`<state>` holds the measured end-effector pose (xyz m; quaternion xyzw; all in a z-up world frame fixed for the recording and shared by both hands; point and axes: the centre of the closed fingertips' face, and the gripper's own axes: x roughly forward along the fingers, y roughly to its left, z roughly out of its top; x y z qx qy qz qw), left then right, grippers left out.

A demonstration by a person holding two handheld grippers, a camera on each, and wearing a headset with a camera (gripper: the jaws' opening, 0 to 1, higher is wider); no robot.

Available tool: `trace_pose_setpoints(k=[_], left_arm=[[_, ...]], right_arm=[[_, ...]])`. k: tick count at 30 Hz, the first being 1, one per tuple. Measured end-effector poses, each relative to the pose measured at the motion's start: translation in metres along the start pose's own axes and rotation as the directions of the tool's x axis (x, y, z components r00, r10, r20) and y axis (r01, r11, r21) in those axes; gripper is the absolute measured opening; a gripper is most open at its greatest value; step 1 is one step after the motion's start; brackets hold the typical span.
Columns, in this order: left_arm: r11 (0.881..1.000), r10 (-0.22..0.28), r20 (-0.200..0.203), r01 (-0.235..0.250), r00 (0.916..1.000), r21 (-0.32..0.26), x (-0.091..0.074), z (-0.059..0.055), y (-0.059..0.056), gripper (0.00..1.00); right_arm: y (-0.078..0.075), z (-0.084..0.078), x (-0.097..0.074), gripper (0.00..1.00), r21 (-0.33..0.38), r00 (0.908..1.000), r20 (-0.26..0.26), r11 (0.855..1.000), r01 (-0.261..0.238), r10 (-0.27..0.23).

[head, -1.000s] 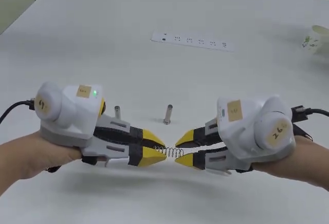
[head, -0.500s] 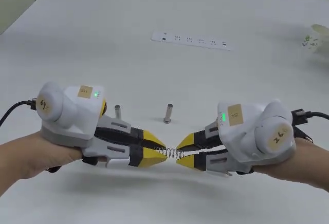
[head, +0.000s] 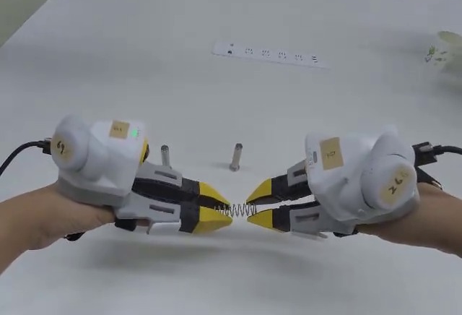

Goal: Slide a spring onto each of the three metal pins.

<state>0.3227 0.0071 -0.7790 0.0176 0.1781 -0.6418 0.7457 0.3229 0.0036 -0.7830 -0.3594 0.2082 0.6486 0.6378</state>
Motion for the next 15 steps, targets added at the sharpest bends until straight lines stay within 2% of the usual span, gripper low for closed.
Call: trace_pose_setpoints(k=[8, 15], left_arm=[[1.0, 0.007, -0.012, -0.007, 0.9999, 0.01, -0.001, -0.003, 0.001, 0.02], [1.0, 0.008, -0.023, -0.007, 0.9997, 0.02, -0.001, -0.005, 0.002, 0.02]], right_arm=[[-0.001, 0.01, -0.002, 0.07, -0.026, 0.9999, 0.011, 1.0, -0.011, 0.011], [-0.001, 0.018, -0.004, 0.07, -0.01, 0.9989, 0.039, 1.0, -0.026, 0.026]])
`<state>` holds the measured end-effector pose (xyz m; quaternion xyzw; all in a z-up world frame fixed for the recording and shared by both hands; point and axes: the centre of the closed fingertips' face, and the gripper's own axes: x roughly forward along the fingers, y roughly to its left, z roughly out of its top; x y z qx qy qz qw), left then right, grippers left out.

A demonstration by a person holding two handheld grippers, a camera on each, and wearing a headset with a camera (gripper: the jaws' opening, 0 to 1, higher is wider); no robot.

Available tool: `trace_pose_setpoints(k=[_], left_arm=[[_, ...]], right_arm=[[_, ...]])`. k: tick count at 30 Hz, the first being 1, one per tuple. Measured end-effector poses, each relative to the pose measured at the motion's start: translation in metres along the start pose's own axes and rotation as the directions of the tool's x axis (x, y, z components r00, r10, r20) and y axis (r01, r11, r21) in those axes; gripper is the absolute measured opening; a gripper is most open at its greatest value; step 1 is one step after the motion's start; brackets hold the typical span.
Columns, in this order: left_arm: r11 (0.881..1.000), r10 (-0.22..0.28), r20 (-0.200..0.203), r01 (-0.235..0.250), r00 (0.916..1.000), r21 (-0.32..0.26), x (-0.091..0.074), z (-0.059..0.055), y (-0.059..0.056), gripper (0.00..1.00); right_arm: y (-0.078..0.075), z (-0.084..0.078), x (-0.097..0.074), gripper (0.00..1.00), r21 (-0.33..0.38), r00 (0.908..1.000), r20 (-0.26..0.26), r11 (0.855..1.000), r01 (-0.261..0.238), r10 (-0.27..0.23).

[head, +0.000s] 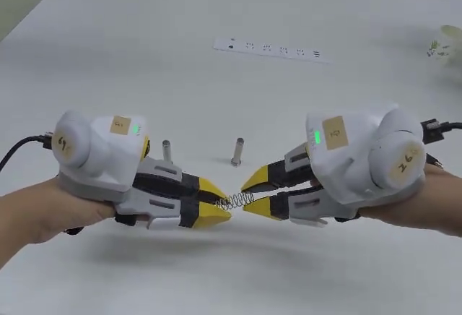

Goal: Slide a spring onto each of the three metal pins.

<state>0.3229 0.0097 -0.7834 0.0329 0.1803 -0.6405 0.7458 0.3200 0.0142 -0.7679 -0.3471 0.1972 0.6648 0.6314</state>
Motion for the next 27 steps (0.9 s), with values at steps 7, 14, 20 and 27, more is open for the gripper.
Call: trace_pose_setpoints(k=[7, 14, 20, 27], left_arm=[[1.0, 0.005, -0.013, -0.005, 0.9999, 0.008, 0.002, -0.001, 0.002, 0.02], [1.0, 0.006, -0.029, -0.006, 0.9996, 0.018, 0.003, -0.002, 0.005, 0.02], [0.999, 0.011, -0.034, -0.01, 0.9994, 0.032, 0.005, 0.001, 0.006, 0.02], [0.999, 0.007, -0.035, -0.005, 0.9994, 0.043, 0.009, 0.002, 0.005, 0.02]], right_arm=[[-0.001, 0.012, 0.001, 0.07, 0.03, 0.999, 0.043, 1.0, -0.008, 0.007], [0.0, 0.017, 0.004, 0.07, 0.013, 0.999, 0.044, 1.0, -0.009, 0.009], [-0.002, 0.025, 0.006, 0.07, 0.012, 0.9981, 0.061, 1.0, -0.01, 0.009], [-0.003, 0.032, 0.008, 0.07, 0.002, 0.9975, 0.07, 1.0, -0.003, 0.003]])
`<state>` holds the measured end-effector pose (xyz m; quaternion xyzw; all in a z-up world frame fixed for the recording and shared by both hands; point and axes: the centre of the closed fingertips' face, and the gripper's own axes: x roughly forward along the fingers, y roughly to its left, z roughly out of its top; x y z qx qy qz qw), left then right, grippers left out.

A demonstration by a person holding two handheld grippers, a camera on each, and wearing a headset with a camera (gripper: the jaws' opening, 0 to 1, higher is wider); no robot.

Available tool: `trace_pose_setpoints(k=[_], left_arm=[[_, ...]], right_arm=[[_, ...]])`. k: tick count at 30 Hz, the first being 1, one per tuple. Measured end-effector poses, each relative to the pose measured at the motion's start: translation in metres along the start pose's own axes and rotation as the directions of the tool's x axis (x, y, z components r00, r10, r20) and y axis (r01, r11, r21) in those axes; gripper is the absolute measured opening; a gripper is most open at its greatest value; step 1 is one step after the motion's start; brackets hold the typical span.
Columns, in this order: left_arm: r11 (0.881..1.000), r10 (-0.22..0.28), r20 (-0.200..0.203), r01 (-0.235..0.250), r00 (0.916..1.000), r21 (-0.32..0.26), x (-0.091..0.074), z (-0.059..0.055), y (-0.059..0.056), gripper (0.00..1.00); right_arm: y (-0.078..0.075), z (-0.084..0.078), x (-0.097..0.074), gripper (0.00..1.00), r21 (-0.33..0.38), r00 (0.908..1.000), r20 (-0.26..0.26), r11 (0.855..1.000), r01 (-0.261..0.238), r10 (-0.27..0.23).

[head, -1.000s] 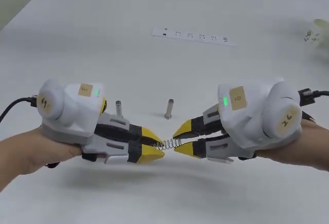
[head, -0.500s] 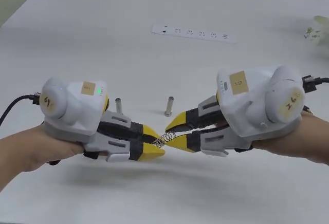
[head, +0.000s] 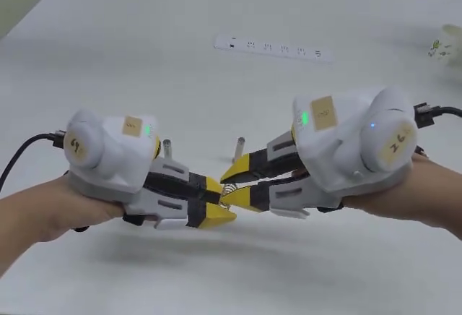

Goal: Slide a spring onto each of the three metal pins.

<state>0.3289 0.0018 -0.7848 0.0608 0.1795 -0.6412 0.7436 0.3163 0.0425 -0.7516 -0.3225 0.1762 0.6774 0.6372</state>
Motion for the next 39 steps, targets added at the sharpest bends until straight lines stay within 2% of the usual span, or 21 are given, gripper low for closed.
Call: trace_pose_setpoints(k=[6, 18, 26, 36, 39], left_arm=[[1.0, 0.003, -0.006, -0.003, 1.0, 0.006, 0.0002, -0.0003, 0.0006, 0.02], [1.0, 0.008, 0.005, -0.008, 1.0, 0.006, -0.0005, 0.004, 0.0018, 0.02], [1.0, 0.016, -0.012, -0.016, 0.9998, 0.008, 0.0002, -0.0007, -0.001, 0.03], [0.999, 0.037, -0.02, -0.037, 0.9991, 0.007, -0.002, -0.0005, -0.0021, 0.04], [0.999, 0.04, -0.025, -0.041, 0.9989, -0.009, -0.0025, -0.0014, -0.0022, 0.05]], right_arm=[[-0.0006, 0.0008, 0.0014, 0.07, -0.014, 1.0, -0.005, 1.0, 0.005, -0.005], [-0.0057, 0.0068, 0.0019, 0.07, -0.016, 0.9993, 0.023, 0.999, 0.03, -0.03], [-0.0022, 0.0014, -0.0004, 0.07, -0.025, 0.9994, 0.01, 0.999, 0.032, -0.032], [0.0002, 0.0043, -0.0014, 0.07, -0.061, 0.9994, -0.005, 0.998, 0.035, -0.035], [0.0008, 0.0054, -0.0014, 0.07, -0.07, 0.9994, -0.005, 0.997, 0.034, -0.035]])
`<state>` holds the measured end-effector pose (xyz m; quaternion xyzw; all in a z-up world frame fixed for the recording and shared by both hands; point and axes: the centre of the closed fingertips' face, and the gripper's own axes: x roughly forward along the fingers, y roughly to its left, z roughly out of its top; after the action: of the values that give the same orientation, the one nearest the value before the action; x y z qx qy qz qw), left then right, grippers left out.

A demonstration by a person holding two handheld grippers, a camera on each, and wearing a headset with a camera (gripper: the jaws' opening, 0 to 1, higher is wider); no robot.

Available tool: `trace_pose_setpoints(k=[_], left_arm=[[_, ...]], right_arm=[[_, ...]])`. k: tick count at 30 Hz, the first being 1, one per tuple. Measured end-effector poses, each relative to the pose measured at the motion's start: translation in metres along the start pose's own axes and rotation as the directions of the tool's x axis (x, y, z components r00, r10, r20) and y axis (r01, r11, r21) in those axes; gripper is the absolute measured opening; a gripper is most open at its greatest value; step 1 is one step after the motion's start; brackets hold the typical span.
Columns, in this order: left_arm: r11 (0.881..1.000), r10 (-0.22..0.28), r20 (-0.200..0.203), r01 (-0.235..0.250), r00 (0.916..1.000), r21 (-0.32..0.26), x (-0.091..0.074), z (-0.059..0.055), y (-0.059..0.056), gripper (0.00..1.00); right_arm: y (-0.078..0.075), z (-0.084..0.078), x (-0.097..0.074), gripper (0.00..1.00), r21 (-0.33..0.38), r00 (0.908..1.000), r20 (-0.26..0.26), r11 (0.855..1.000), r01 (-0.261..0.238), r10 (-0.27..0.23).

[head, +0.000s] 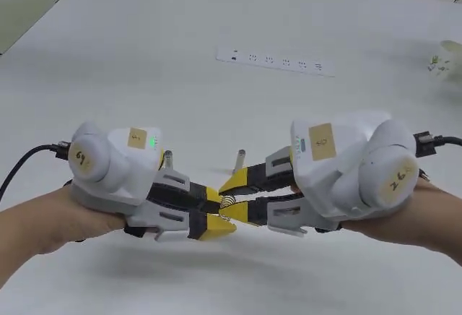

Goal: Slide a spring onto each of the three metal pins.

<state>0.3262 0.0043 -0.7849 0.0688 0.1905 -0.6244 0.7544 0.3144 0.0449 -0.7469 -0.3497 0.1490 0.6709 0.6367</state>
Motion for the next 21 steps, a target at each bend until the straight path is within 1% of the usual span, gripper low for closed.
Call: trace_pose_setpoints(k=[3, 5, 8, 14, 21], left_arm=[[1.0, 0.004, -0.006, -0.004, 1.0, -0.002, -0.001, -0.001, 0.0, 0.06], [1.0, 0.005, -0.008, -0.005, 1.0, -0.007, -0.001, -0.002, 0.0, 0.1], [1.0, 0.019, -0.014, -0.019, 0.9997, -0.006, -0.002, -0.003, 0.001, 0.12], [0.999, 0.041, 0.002, -0.041, 0.9991, -0.015, -0.008, 0.0, 0.006, 0.17], [0.998, 0.06, 0.008, -0.059, 0.9982, -0.03, -0.015, -0.003, 0.008, 0.21]], right_arm=[[-0.001, 0.001, 0.0, 0.07, -0.006, 1.0, 0.001, 1.0, 0.004, -0.004], [-0.001, 0.001, 0.0, 0.07, -0.005, 1.0, 0.002, 1.0, 0.006, -0.006], [-0.002, 0.001, 0.0, 0.07, -0.01, 1.0, -0.006, 1.0, 0.005, -0.005], [-0.004, -0.001, 0.0, 0.07, -0.012, 0.9999, -0.01, 1.0, 0.013, -0.013], [-0.01, -0.003, -0.003, 0.07, -0.005, 0.9994, -0.011, 0.999, 0.033, -0.033]])
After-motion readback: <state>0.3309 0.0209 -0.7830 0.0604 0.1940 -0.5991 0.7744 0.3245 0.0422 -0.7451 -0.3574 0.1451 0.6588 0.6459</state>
